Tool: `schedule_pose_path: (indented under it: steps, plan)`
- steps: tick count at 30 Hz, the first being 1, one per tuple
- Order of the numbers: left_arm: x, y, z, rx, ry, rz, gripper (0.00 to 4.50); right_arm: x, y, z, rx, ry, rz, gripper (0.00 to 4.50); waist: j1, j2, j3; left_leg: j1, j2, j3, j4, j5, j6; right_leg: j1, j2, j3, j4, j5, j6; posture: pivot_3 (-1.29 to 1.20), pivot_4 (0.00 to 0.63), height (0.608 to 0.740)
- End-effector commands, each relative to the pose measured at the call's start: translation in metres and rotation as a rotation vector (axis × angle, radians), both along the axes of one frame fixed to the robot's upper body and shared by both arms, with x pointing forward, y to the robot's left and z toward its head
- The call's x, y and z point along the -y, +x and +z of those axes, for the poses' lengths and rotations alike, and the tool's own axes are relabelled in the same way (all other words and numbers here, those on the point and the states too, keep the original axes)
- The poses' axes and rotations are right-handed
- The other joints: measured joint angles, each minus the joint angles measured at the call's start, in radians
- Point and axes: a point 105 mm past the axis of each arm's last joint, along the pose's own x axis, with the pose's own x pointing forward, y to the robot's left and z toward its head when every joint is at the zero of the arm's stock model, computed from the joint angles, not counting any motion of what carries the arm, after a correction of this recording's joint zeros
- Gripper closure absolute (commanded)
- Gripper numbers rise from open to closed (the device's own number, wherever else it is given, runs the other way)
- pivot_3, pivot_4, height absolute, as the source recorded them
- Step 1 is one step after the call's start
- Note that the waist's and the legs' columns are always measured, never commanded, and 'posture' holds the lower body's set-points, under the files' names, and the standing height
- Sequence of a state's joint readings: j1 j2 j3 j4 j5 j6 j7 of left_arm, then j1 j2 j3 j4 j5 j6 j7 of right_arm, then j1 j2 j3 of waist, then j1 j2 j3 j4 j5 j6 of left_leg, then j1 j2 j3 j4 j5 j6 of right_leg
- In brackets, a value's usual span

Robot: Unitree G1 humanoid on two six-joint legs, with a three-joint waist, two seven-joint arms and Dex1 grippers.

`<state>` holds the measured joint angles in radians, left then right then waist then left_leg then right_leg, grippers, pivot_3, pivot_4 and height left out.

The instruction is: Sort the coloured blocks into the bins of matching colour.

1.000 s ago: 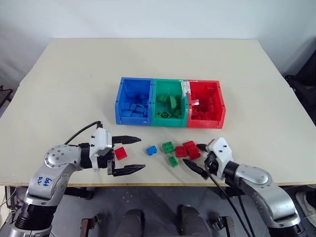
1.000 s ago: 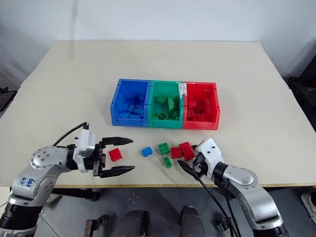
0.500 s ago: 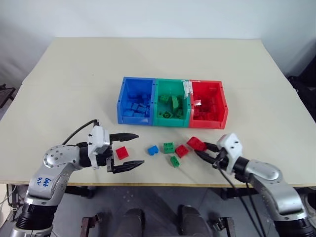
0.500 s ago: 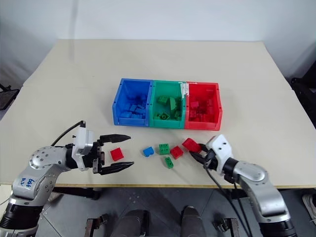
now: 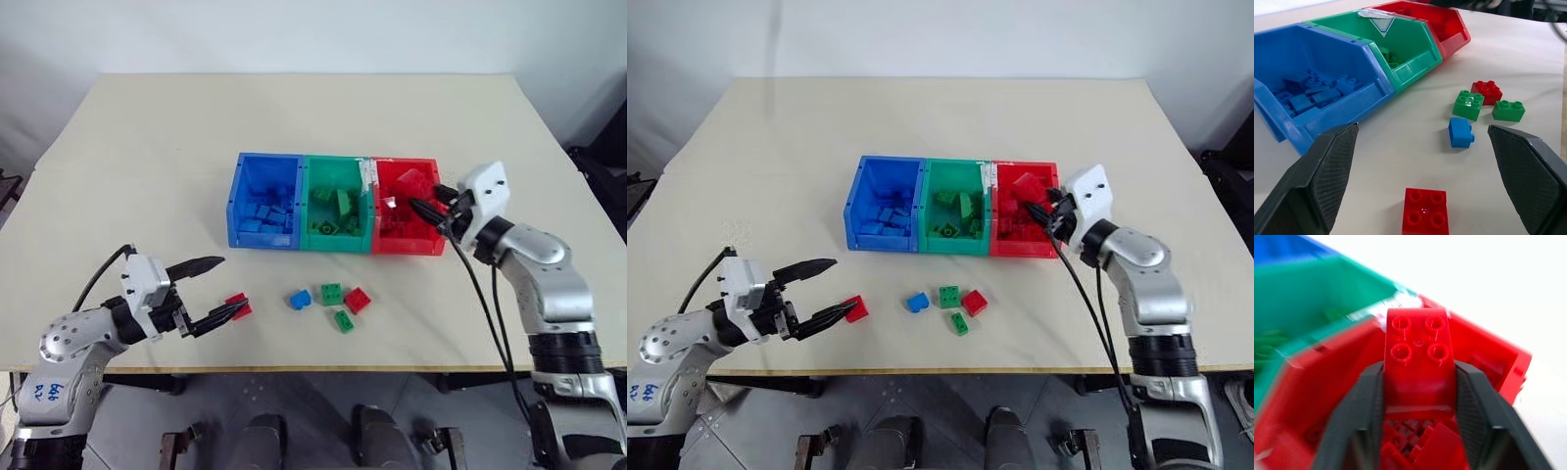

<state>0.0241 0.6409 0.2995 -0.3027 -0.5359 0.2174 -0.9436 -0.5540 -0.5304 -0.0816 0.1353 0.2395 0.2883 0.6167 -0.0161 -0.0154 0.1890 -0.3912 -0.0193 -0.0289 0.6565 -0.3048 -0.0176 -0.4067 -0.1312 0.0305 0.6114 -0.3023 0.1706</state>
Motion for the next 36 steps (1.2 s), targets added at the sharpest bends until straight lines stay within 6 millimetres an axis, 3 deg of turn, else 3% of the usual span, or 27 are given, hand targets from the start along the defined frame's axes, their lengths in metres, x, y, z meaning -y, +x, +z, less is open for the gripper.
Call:
schedule_pose_path:
  steps: [1, 3, 5, 7, 11, 14, 17, 21, 28, 33, 36]
  plan:
    - [0.000, -0.006, 0.012, 0.051, -0.005, -0.006, 0.00, 0.003, 0.001, 0.017, 0.071, 0.014, -0.001, 1.41, 0.000, 0.000, 0.000, -0.001, -0.001, 0.001, 0.000, 0.000, 0.001, -0.002, -0.001, 0.000, 0.001, 0.000, 0.000, 0.00, 0.150, 0.740]
    - [0.001, -0.006, 0.011, 0.041, -0.005, -0.012, 0.00, 0.001, -0.005, 0.022, 0.097, 0.022, 0.061, 0.67, -0.001, 0.000, 0.000, -0.001, -0.001, 0.004, 0.000, -0.001, 0.002, -0.003, -0.002, 0.000, 0.001, 0.000, 0.000, 0.00, 0.150, 0.740]
    - [0.006, -0.005, 0.008, 0.026, 0.003, -0.037, 0.00, 0.002, -0.027, 0.028, 0.132, 0.042, 0.191, 0.08, 0.000, 0.000, 0.000, -0.001, -0.001, 0.007, 0.000, -0.002, 0.003, -0.003, -0.002, 0.000, 0.000, 0.000, 0.000, 0.00, 0.150, 0.740]
    - [0.012, -0.002, 0.007, 0.024, 0.009, -0.066, 0.00, 0.007, -0.051, 0.029, 0.160, 0.036, 0.318, 0.03, 0.011, 0.000, 0.000, -0.001, -0.001, 0.011, 0.000, -0.003, 0.004, -0.002, -0.001, -0.002, 0.000, 0.000, 0.000, 0.00, 0.150, 0.740]
    - [0.029, 0.005, 0.005, 0.010, 0.026, -0.147, 0.00, 0.033, -0.089, -0.014, 0.005, -0.194, 0.471, 0.03, 0.024, 0.000, 0.000, -0.001, -0.001, 0.012, 0.002, -0.005, 0.006, 0.001, -0.002, -0.003, -0.002, 0.000, 0.000, 0.00, 0.150, 0.740]
    - [0.039, 0.008, 0.003, 0.001, 0.048, -0.204, 0.00, 0.051, -0.100, -0.031, -0.105, -0.269, 0.504, 0.03, 0.012, 0.000, 0.000, 0.002, 0.000, 0.015, 0.006, -0.007, 0.007, 0.006, -0.002, -0.005, -0.004, 0.001, 0.002, 0.00, 0.150, 0.740]
    - [0.047, 0.011, 0.003, 0.017, 0.058, -0.251, 0.00, 0.051, -0.102, -0.034, -0.128, -0.285, 0.550, 0.03, -0.010, 0.000, 0.000, 0.006, 0.004, 0.016, 0.006, -0.006, 0.006, 0.009, 0.000, -0.007, -0.006, 0.002, 0.004, 0.00, 0.150, 0.740]
    - [0.045, 0.011, 0.000, 0.022, 0.075, -0.263, 0.00, 0.018, -0.103, -0.038, -0.145, -0.299, 0.719, 0.03, -0.020, 0.000, 0.000, 0.008, 0.008, 0.016, 0.006, -0.005, 0.003, 0.009, 0.003, -0.009, -0.004, 0.002, 0.003, 0.00, 0.150, 0.740]
    - [0.017, -0.001, -0.011, -0.040, 0.096, -0.181, 0.00, -0.044, -0.097, -0.056, -0.218, -0.398, 1.004, 0.03, -0.012, 0.001, 0.000, 0.008, 0.009, 0.011, 0.007, -0.006, 0.001, 0.009, 0.002, -0.009, -0.003, 0.001, 0.002, 0.00, 0.150, 0.740]
    - [0.011, -0.005, -0.010, -0.023, 0.084, -0.121, 0.00, -0.073, -0.079, -0.069, -0.176, -0.463, 1.046, 0.03, -0.005, 0.001, 0.000, 0.006, 0.010, 0.010, 0.008, -0.007, 0.002, 0.008, -0.001, -0.012, -0.004, 0.001, 0.002, 0.00, 0.150, 0.740]
    - [0.015, -0.008, -0.010, -0.018, 0.075, -0.114, 0.00, -0.078, -0.072, -0.078, -0.194, -0.502, 1.051, 0.03, -0.006, 0.001, 0.000, 0.005, 0.010, 0.010, 0.008, -0.007, 0.001, 0.008, -0.001, -0.013, -0.005, 0.001, 0.002, 0.00, 0.150, 0.740]
